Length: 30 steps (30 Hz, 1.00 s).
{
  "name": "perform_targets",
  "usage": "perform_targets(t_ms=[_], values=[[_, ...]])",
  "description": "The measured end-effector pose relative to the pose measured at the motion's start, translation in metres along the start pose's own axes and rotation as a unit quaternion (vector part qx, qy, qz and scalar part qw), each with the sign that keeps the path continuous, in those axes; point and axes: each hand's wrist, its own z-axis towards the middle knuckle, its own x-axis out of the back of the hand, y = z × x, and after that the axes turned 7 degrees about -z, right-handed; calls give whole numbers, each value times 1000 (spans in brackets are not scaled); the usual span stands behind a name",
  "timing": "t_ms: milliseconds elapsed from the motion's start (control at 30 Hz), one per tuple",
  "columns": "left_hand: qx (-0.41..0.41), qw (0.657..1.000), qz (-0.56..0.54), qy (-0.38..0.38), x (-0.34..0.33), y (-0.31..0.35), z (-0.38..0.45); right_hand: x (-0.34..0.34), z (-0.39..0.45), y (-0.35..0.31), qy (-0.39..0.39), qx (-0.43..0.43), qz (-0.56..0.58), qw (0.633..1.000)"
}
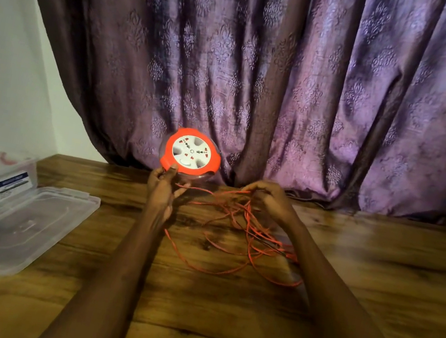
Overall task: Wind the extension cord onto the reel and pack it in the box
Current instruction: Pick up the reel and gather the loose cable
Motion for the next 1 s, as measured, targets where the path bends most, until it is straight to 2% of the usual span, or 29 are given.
perform_targets(t_ms=[100,200,300,400,467,567,667,733,867,1000], values=[[13,1000,-8,-6,1,0,0,-3,-2,-16,-46,44,-103,993],[17,1000,-12,-12,1,1,0,-11,-8,-33,-82,131,-305,940],[18,1000,-11,-13,-1,3,-3,-21,-14,-42,-100,75,-421,898],[22,1000,-10,-18,-1,3,-3,-32,-16,-42,-98,108,-477,867],[21,999,-5,-25,-1,2,-3,-37,-19,-40,-97,129,-472,867],[27,999,7,-41,-2,1,-4,-40,-27,-34,-95,139,-408,897],[29,998,12,-54,-4,2,-5,-32,-28,-34,-100,186,-354,911],[31,998,16,-51,-5,3,-5,-27,-23,-33,-68,200,-317,925],[32,998,34,-42,-8,2,-5,-13,-7,-37,34,135,-197,971],[42,996,42,-59,-13,0,-9,-4,9,-55,56,150,-167,973]])
